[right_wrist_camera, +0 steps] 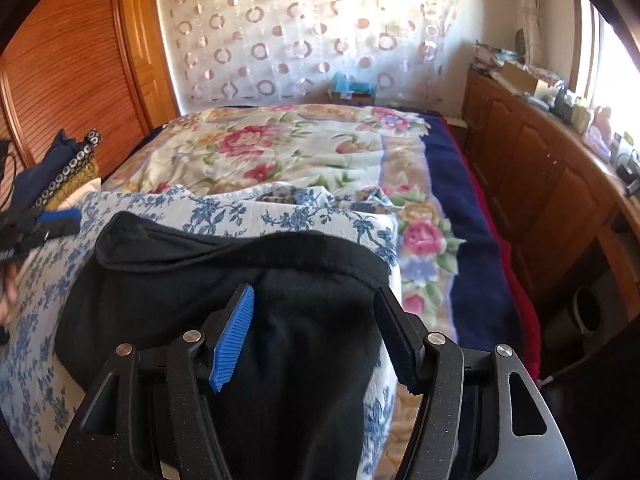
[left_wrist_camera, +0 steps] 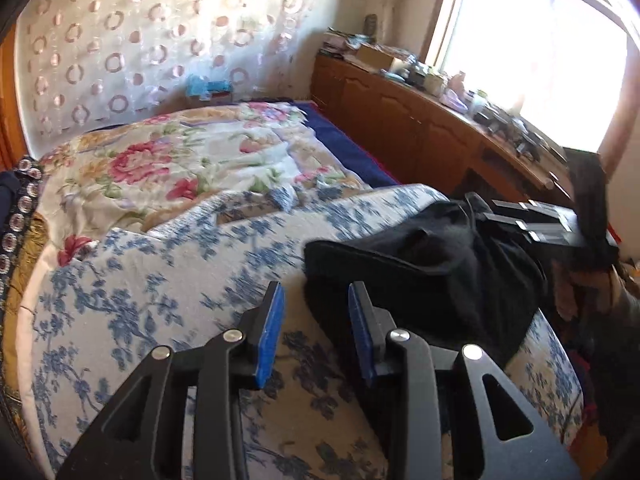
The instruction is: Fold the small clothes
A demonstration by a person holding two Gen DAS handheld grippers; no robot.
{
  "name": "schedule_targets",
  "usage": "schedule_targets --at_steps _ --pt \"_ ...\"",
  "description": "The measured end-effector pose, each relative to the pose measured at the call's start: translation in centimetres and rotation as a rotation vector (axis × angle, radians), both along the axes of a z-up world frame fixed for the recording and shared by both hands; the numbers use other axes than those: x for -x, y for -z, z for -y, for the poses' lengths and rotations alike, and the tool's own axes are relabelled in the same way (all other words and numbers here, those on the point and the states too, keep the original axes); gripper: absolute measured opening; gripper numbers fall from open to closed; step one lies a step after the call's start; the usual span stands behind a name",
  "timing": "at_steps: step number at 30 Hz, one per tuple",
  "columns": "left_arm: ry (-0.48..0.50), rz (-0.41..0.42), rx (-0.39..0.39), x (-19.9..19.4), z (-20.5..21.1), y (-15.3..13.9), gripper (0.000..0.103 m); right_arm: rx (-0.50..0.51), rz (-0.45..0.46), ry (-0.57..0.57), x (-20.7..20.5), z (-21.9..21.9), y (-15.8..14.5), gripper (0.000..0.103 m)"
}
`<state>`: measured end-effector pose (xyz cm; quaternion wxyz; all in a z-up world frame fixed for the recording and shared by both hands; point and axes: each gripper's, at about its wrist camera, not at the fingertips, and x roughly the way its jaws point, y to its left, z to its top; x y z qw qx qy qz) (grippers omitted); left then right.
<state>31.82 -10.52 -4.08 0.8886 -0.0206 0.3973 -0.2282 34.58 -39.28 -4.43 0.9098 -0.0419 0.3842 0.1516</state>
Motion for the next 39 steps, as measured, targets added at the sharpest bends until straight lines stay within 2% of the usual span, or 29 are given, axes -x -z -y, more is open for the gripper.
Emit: schedule_targets --at_steps 6,7,8,9,11,12,14,15,16,20,21,23,26,32,34,39 --pt "0.077 -0.036 -0.024 -0.9 3.0 1.2 0.032 -0.04 -0.045 0.011 -1.9 0.9 0.9 0.062" --pt "0.075 -0.03 -0.032 -1.2 3.2 1.2 0.032 -0.078 -0.051 -0.015 -2.0 1.1 1.1 0.042" --pt "0.057 -0.011 -0.049 -1.7 3.5 1.1 0.032 -0.11 -0.067 -0.045 -2.0 1.2 1.2 0.03" --pt "0.043 0.013 -0.053 -2.1 3.6 1.0 0.032 -0.117 -0.066 -0.054 -2.0 1.3 1.1 0.024" --pt "0.025 0.044 -0.051 -3.0 3.4 0.9 0.032 -0.107 -0.048 -0.054 -1.7 1.3 1.0 0.019" --pt "-0.021 0.054 -0.092 -3.8 3.2 1.2 0.032 -0.105 -0.031 -0.04 -1.5 1.4 0.8 0.018" --pt "-0.088 0.036 -0.143 -4.9 2.5 1.9 0.032 -0.1 -0.015 0.007 -1.4 1.7 0.5 0.018" --pt "-0.107 0.018 -0.143 -5.3 1.9 2.2 0.032 -0.076 -0.004 0.041 -1.3 1.8 0.4 0.018" --pt "-0.108 0.013 -0.137 -5.3 1.6 2.3 0.032 -0.057 0.003 0.063 -1.3 1.8 0.2 0.018" --pt "-0.064 -0.017 -0.073 -4.5 0.7 2.2 0.032 -0.048 0.001 0.083 -0.6 2.3 0.0 0.056" --pt "-0.046 -0.026 -0.056 -4.2 0.6 2.1 0.034 -0.05 -0.003 0.082 -0.5 2.4 0.0 0.06" --pt "-0.006 -0.042 -0.028 -3.7 0.9 2.0 0.042 -0.051 -0.018 0.085 -0.1 2.5 0.2 0.063" --pt "0.039 -0.06 -0.01 -2.8 1.5 1.8 0.045 -0.074 -0.036 0.09 0.4 2.7 0.7 0.065" --pt "0.058 -0.132 -0.02 -2.6 2.3 3.0 0.047 -0.151 -0.059 0.097 1.4 3.7 0.7 0.072" --pt "0.059 -0.165 0.006 -2.9 2.2 3.5 0.047 -0.158 -0.055 0.09 1.7 3.6 0.4 0.076" --pt "0.052 -0.164 0.017 -2.7 2.4 3.7 0.048 -0.144 -0.087 0.054 2.1 2.6 1.0 0.079"
